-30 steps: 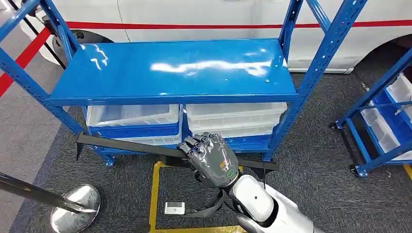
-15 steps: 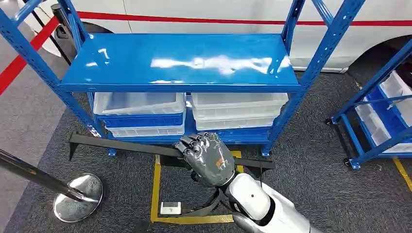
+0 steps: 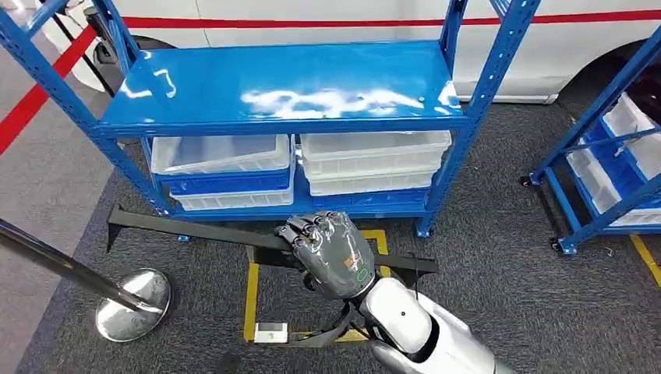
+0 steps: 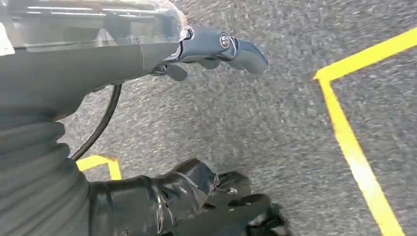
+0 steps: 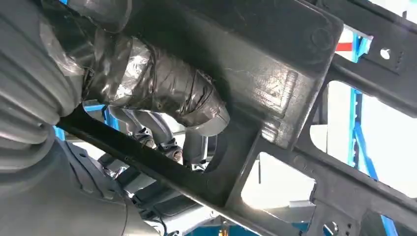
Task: Take the parts from the cabinet and place them on the table.
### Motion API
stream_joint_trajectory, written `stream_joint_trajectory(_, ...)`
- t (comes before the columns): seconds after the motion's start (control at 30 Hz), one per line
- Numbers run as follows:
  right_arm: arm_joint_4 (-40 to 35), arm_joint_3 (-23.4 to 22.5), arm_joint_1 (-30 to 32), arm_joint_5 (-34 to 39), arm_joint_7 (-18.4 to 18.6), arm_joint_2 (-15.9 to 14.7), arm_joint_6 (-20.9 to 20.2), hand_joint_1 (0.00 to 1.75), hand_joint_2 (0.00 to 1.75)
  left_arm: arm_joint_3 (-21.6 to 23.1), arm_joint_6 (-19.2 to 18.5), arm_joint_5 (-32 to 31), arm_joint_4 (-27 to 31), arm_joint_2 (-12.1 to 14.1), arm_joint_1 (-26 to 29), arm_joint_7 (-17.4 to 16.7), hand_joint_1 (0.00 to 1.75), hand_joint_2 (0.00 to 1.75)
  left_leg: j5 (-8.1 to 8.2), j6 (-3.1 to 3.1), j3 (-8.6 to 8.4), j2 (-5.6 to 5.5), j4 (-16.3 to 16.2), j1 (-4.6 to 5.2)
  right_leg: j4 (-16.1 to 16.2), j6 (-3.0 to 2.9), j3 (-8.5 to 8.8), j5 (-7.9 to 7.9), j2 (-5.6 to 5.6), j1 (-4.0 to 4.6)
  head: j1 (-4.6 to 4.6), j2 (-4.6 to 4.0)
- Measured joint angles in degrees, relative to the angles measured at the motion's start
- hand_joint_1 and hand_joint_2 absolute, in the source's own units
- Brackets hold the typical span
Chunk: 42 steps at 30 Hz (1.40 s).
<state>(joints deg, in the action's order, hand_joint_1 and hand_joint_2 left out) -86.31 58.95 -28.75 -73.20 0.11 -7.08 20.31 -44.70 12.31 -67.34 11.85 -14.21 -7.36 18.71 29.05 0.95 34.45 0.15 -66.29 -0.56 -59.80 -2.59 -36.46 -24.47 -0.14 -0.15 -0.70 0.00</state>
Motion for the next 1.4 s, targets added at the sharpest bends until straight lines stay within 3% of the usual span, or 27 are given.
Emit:
stream_joint_trajectory(0.03, 0.0, 0.0, 0.0, 0.0, 0.0, 0.0, 0.0, 1.75, 1.75, 0.0, 0.0, 0.0, 0.0, 0.0, -0.1, 0.0, 0.00, 1.75, -1.01, -0.54, -3.76, -0.16, 5.7, 0.06, -0.1, 0.16, -0.18, 0.28, 0.04, 0.01, 0.00, 0.00)
stream_joint_trajectory(0.07, 0.0, 0.0, 0.0, 0.0, 0.0, 0.0, 0.0, 1.75, 1.75, 0.0, 0.0, 0.0, 0.0, 0.1, -0.2, 0.0, 0.00, 1.75, 0.39, -1.04, -5.52, -0.37, 9.0, 0.27, 0.0, 0.46, -0.54, 0.61, 0.01, 0.08, -0.04, 0.00)
stream_joint_trajectory(0.1, 0.0, 0.0, 0.0, 0.0, 0.0, 0.0, 0.0, 1.75, 1.75, 0.0, 0.0, 0.0, 0.0, 0.1, -0.2, 0.1, 0.00, 1.75, -0.26, -0.94, -5.47, -0.35, 9.2, 0.58, 0.1, 0.85, -0.58, 1.06, 0.00, -0.03, -0.04, 0.00)
stream_joint_trajectory(0.2, 0.0, 0.0, 0.0, 0.4, 0.0, 0.1, 0.1, 1.75, 1.75, 0.0, -0.1, 0.0, 0.0, 0.1, -0.1, 0.1, 0.00, 1.75, -1.49, -1.87, -4.98, -0.29, 9.9, 0.71, 0.7, 1.97, -0.61, 2.35, 0.08, 0.01, -0.07, 0.00)
stream_joint_trajectory(0.23, 0.0, 0.0, 0.1, 0.6, 0.0, 0.0, 0.1, 1.75, 1.75, 0.0, -0.1, 0.1, 0.0, 0.1, -0.2, 0.1, 0.00, 1.75, -2.31, -2.21, -4.99, 0.32, 10.6, -0.01, 0.1, 2.24, -1.01, 1.39, 0.26, -0.01, -0.02, 0.00)
stream_joint_trajectory(0.27, 0.0, 0.0, 0.0, 0.8, -0.1, 0.0, 0.1, 1.75, 1.75, 0.0, -0.1, 0.0, 0.0, 0.1, -0.2, 0.1, 0.00, 1.75, -2.89, -2.67, -4.58, 0.21, 11.0, 0.11, -1.9, 2.52, -1.96, -1.37, 0.24, 0.10, -0.24, 0.00)
stream_joint_trajectory(0.33, 0.0, 0.0, 0.1, 1.1, -0.2, 0.0, 0.0, 1.75, 1.75, 0.0, -0.1, 0.0, 0.0, 0.1, -0.3, 0.1, 0.00, 1.75, -3.69, -3.05, -3.40, 0.33, 10.8, 0.14, -10.5, 2.85, -4.88, -7.33, 0.23, -0.22, -0.22, 0.00)
stream_joint_trajectory(0.37, 0.1, 0.0, 0.2, 1.2, -0.3, 0.0, 0.0, 1.75, 1.75, 0.0, -0.1, 0.0, 0.0, 0.1, -0.2, 0.0, 0.00, 1.75, -4.02, -3.03, -2.77, 0.40, 10.6, 0.16, -14.4, 3.03, -5.99, -9.02, 0.22, -0.26, -0.20, 0.00)
stream_joint_trajectory(0.4, 0.2, 0.0, 0.2, 1.3, -0.3, 0.0, 0.0, 1.75, 1.75, 0.0, -0.1, 0.0, 0.0, 0.1, -0.1, 0.0, 0.00, 1.75, -4.27, -2.96, -2.12, 0.46, 10.3, 0.14, -16.6, 3.19, -6.27, -9.22, 0.21, -0.33, -0.22, 0.00)
stream_joint_trajectory(0.43, 0.3, 0.0, 0.2, 1.4, -0.3, 0.0, 0.0, 1.75, 1.75, 0.0, -0.1, 0.0, 0.0, 0.1, -0.1, 0.0, 0.00, 1.75, -4.47, -2.89, -1.36, 0.49, 9.9, 0.10, -15.9, 3.33, -5.18, -8.07, 0.19, -0.50, -0.22, 0.00)
stream_joint_trajectory(0.5, 0.3, 0.0, 0.2, 1.4, -0.3, 0.0, 0.0, 1.75, 1.75, 0.0, -0.1, 0.0, 0.0, 0.1, -0.2, 0.0, 0.00, 1.75, -4.57, -2.72, -0.20, 0.47, 8.8, 0.01, -7.6, 3.41, 0.78, -4.39, 0.13, -0.78, -0.22, 0.00)
stream_joint_trajectory(0.53, 0.3, 0.0, 0.2, 1.4, -0.3, 0.0, 0.0, 1.75, 1.75, 0.0, -0.1, 0.0, 0.0, 0.1, -0.2, 0.0, 0.00, 1.75, -4.52, -2.60, 0.22, 0.45, 8.1, -0.02, -2.4, 3.31, 4.10, -3.45, 0.11, -0.85, -0.22, 0.00)
stream_joint_trajectory(0.57, 0.3, 0.0, 0.1, 1.4, -0.3, 0.0, 0.0, 1.75, 1.75, 0.0, -0.1, 0.0, 0.0, 0.1, -0.2, 0.0, 0.00, 1.75, -4.63, -2.26, 0.84, 0.43, 7.9, 0.12, -0.6, 3.08, 5.35, -5.27, 0.16, -0.57, -0.20, 0.00)
stream_joint_trajectory(0.67, 0.3, 0.0, 0.1, 1.7, -0.5, 0.0, 0.0, 1.75, 1.75, 0.0, -0.1, 0.0, 0.0, 0.1, -0.2, 0.0, 0.00, 1.75, -5.31, -1.09, 1.07, 0.43, 7.8, 0.08, -0.4, 2.35, 4.47, -4.27, 0.24, 0.00, -0.15, 0.00)
stream_joint_trajectory(0.73, 0.3, 0.0, 0.1, 2.3, -0.5, 0.0, 0.0, 1.75, 1.75, 0.0, -0.1, 0.0, 0.0, 0.2, -0.2, 0.2, 0.00, 1.75, -5.09, -0.45, 1.52, 0.32, 7.7, -0.02, 0.5, 0.94, 4.42, -3.32, 0.03, -0.74, -0.15, 0.00)
stream_joint_trajectory(0.8, 0.3, 0.0, 0.0, 2.6, -0.6, 0.0, 0.0, 1.75, 1.75, 0.0, 0.0, 0.0, 0.0, 0.2, -0.2, 0.4, 0.00, 1.75, -0.60, 0.22, 3.46, 0.17, 2.5, -0.14, 0.6, 0.11, 3.83, -2.71, -0.04, -0.69, -0.04, 0.00)
stream_joint_trajectory(0.87, 0.3, 0.0, 0.2, 2.8, -0.7, 0.0, -0.1, 1.75, 1.75, 0.0, 0.0, 0.0, 0.0, 0.2, -0.2, 0.4, 0.00, 1.75, 3.90, 0.76, 6.87, 0.19, -6.6, -0.33, 0.6, 0.02, 3.04, -2.18, -0.11, -0.60, -0.07, 0.00)
stream_joint_trajectory(0.9, 0.3, 0.0, 0.2, 2.9, -0.7, 0.0, -0.1, 1.75, 1.75, 0.0, 0.0, 0.1, 0.0, 0.2, -0.1, 0.4, 0.00, 1.75, 4.57, 0.88, 7.65, 0.19, -9.3, -0.34, 0.5, 0.09, 2.64, -1.92, -0.11, -0.59, -0.07, 0.00)
stream_joint_trajectory(0.93, 0.3, 0.0, 0.3, 3.0, -0.7, 0.0, -0.1, 1.75, 1.75, 0.0, 0.1, 0.1, 0.0, 0.2, -0.1, 0.4, 0.00, 1.75, 3.87, 0.90, 7.16, 0.19, -9.2, -0.38, 0.4, 0.17, 2.32, -1.75, -0.08, -0.60, -0.07, 0.00)
stream_joint_trajectory(0.97, 0.3, 0.0, 0.3, 3.1, -0.8, 0.0, -0.1, 1.75, 1.75, 0.0, 0.1, 0.2, 0.0, 0.2, -0.1, 0.4, 0.00, 1.75, 2.01, 0.86, 5.32, 0.19, -6.3, -0.45, 0.3, 0.27, 2.09, -1.62, -0.02, -0.61, -0.04, 0.00)
stream_joint_trajectory(1.03, 0.3, 0.0, 0.3, 3.2, -0.8, 0.0, -0.1, 1.75, 1.75, 0.0, 0.2, 0.1, 0.0, 0.2, -0.2, 0.3, 0.00, 1.75, -2.44, 0.50, -1.16, 0.08, 4.2, -0.49, 0.0, 0.47, 2.00, -1.51, 0.14, -0.63, -0.07, 0.00)
stream_joint_trajectory(1.07, 0.3, 0.0, 0.3, 3.2, -0.8, 0.1, -0.1, 1.75, 1.75, 0.0, 0.2, 0.2, 0.0, 0.2, -0.3, 0.3, 0.00, 1.75, -1.54, 0.23, -2.95, -0.30, 7.7, -0.48, 0.0, 0.67, 1.81, -1.44, 0.13, -0.59, -0.07, 0.00)
stream_joint_trajectory(1.2, 0.3, 0.0, 0.3, 3.4, -0.8, 0.1, 0.0, 1.75, 1.75, 0.0, 0.2, 0.1, 0.0, 0.2, -0.3, 0.2, 0.00, 1.75, -2.12, -0.66, -2.93, -0.49, 8.5, 0.10, 0.4, 2.31, 1.43, -0.40, 0.31, -0.59, -0.09, 0.00)
stream_joint_trajectory(1.23, 0.3, 0.0, 0.3, 3.6, -0.8, 0.1, 0.1, 1.75, 1.75, 0.0, 0.2, 0.2, 0.0, 0.2, -0.3, 0.2, 0.00, 1.75, -2.80, -1.59, -3.13, -0.28, 9.4, -0.58, 0.1, 2.68, 1.32, -0.73, 0.33, -0.40, -0.15, 0.00)
stream_joint_trajectory(1.3, 0.3, 0.0, 0.3, 3.8, -0.8, 0.1, 0.1, 1.75, 1.75, 0.0, 0.2, 0.2, 0.0, 0.2, -0.3, 0.2, 0.00, 1.75, -3.31, -2.45, -2.83, 0.06, 9.7, -0.41, -4.0, 2.90, -0.44, -4.26, 0.26, -0.60, -0.22, 0.00)
stream_joint_trajectory(1.37, 0.3, 0.0, 0.7, 4.0, -0.8, 0.0, 0.2, 1.75, 1.75, 0.0, 0.2, 0.2, 0.0, 0.2, -0.3, 0.2, 0.00, 1.75, -3.49, -2.68, -2.37, 0.28, 9.6, -0.21, -12.7, 3.13, -4.11, -8.60, 0.26, -0.62, -0.20, 0.00)
stream_joint_trajectory(1.4, 0.3, 0.0, 1.0, 4.1, -0.8, 0.0, 0.3, 1.75, 1.75, 0.0, 0.2, 0.2, 0.0, 0.2, -0.2, 0.2, 0.00, 1.75, -3.58, -2.71, -2.09, 0.39, 9.4, -0.14, -16.4, 3.23, -5.62, -9.68, 0.25, -0.63, -0.22, 0.00)
